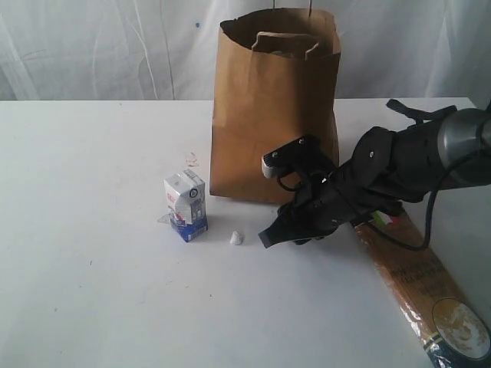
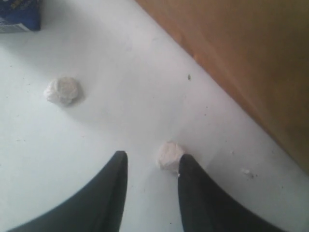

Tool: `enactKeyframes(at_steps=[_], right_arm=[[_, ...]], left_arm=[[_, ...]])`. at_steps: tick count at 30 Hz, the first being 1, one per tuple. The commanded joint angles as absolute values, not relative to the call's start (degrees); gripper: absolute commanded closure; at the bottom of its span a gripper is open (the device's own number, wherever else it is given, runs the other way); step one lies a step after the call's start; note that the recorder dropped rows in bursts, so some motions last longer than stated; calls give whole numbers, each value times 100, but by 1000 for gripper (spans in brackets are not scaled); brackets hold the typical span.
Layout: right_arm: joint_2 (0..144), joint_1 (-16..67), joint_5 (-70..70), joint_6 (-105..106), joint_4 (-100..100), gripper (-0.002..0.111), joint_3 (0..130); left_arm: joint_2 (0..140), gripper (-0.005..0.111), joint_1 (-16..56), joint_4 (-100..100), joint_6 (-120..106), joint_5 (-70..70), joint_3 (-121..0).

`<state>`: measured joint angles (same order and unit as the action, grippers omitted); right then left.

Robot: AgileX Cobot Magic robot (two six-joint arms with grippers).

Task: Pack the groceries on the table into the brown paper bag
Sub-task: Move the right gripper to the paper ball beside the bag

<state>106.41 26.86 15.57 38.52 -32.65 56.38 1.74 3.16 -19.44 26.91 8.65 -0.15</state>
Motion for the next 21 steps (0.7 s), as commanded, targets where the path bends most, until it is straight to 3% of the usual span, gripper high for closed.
enactKeyframes(at_steps=[1,7,15,21], right_arm=[[10651,2682,1599,3884,-3279,74,5666],[10571,2682,1748,3036,-3290,74,5444],[9409,2792,-930,2905,-3642,74,3536],[8840,3436,-1793,2765,-2786,74,3340]], left_arm=[[140,107,353,-1982,2698,850,0],[140,107,353,-1982,2698,850,0],[140,107,353,-1982,2698,850,0],[140,107,353,-1982,2698,850,0]])
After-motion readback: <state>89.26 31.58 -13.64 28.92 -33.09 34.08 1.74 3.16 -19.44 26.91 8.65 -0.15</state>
